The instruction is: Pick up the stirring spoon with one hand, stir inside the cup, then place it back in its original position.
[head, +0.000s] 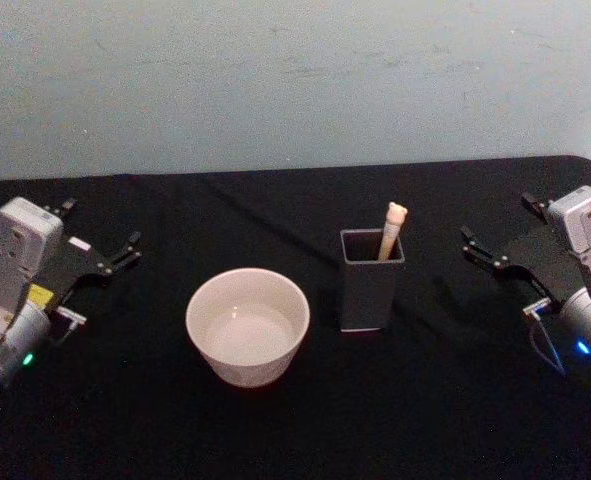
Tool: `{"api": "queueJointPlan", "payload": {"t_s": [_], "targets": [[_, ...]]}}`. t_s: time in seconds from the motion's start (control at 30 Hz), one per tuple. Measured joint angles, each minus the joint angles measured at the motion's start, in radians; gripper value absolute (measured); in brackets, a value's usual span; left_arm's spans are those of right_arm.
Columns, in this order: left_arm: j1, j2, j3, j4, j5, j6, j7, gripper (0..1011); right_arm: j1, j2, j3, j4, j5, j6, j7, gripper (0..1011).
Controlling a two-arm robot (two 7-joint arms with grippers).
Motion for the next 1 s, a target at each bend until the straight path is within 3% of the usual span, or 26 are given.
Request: {"api": "queueJointPlan", "payload": {"t_s": [1.0], "targets": [[0.000,0.000,0.000,0.000,0.000,0.000,0.000,1002,0.000,0.000,0.000,0.000,0.000,0.000,0.000,1002]]}}
